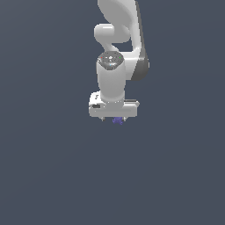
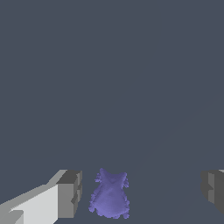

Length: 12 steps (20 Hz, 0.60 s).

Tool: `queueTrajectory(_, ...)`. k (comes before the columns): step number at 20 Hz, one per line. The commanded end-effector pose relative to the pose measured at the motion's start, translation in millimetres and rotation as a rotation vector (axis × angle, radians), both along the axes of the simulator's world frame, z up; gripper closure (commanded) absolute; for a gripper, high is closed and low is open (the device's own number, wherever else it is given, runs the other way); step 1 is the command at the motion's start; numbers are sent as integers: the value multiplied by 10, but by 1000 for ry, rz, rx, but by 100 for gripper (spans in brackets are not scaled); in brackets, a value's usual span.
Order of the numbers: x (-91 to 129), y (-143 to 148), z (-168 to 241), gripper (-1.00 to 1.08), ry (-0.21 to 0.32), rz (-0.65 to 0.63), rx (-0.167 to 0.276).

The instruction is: Pick up the object and move it to a goal position.

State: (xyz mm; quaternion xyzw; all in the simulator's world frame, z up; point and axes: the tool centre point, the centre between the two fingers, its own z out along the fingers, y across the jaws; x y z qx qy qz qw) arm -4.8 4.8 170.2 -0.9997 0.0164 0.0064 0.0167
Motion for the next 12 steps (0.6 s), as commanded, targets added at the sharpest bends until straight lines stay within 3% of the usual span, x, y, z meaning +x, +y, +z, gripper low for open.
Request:
queueTrajectory(1,-3,1,-3,-92,0,3,0)
queueTrajectory(12,-89,19,-88,-92,-4,127,-4)
